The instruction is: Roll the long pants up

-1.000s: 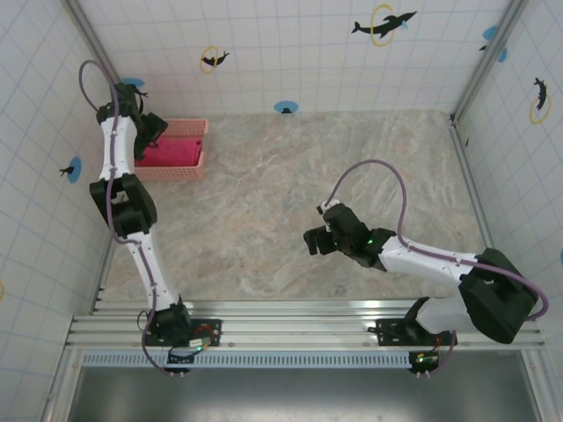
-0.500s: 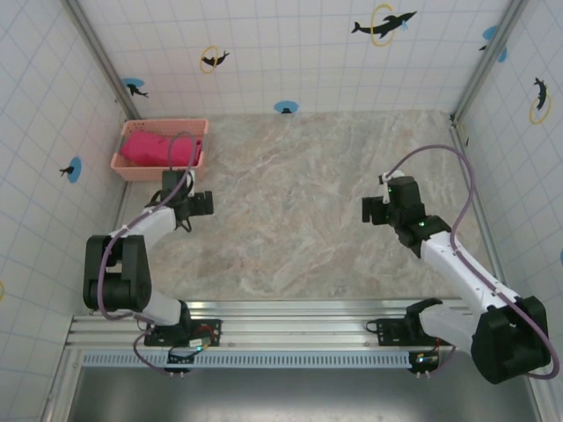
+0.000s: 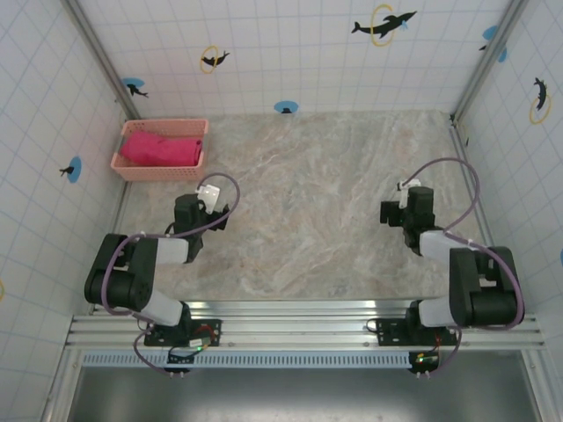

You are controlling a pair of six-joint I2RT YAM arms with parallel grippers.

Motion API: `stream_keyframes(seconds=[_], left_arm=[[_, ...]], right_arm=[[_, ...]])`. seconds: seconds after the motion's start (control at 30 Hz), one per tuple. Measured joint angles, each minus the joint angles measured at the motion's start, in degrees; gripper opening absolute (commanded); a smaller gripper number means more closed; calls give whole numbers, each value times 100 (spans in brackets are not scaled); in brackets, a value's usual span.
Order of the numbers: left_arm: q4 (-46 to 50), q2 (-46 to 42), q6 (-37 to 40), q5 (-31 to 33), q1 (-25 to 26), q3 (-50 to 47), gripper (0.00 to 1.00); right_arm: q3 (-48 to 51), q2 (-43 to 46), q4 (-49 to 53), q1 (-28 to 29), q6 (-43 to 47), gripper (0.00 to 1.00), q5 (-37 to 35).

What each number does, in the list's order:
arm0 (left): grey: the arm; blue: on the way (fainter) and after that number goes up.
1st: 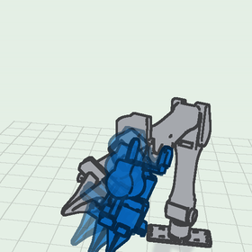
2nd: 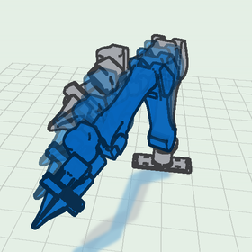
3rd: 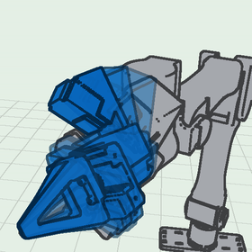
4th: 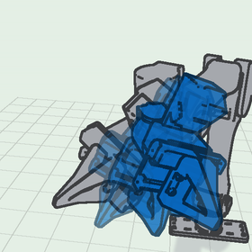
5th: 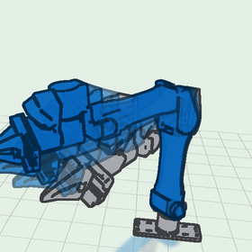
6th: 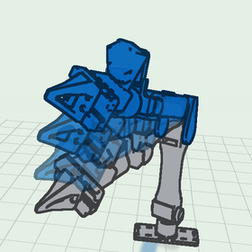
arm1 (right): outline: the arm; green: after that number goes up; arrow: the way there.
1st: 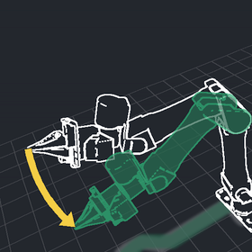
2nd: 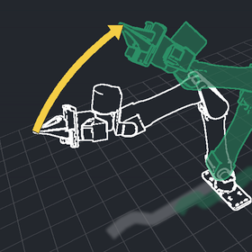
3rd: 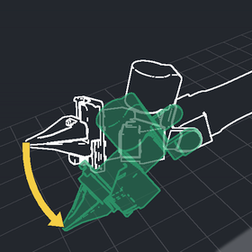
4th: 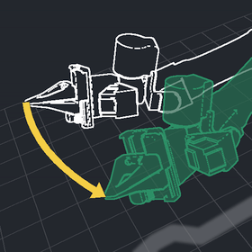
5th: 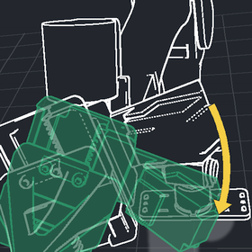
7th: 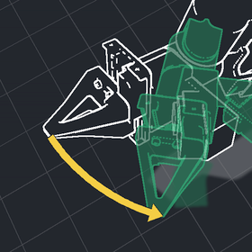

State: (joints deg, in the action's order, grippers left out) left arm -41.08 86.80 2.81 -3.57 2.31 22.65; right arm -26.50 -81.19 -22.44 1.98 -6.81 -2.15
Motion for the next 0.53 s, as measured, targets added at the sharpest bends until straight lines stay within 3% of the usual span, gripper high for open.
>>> stream_keyframes(seconds=[0.2,0.53], left_arm=[[-328,0,68,-28,-4,0,98],[-345,0,138,-28,-4,0,98]], right_arm=[[476,-555,-2061,271,446,98,201],[503,-595,-2306,446,640,98,-55]])
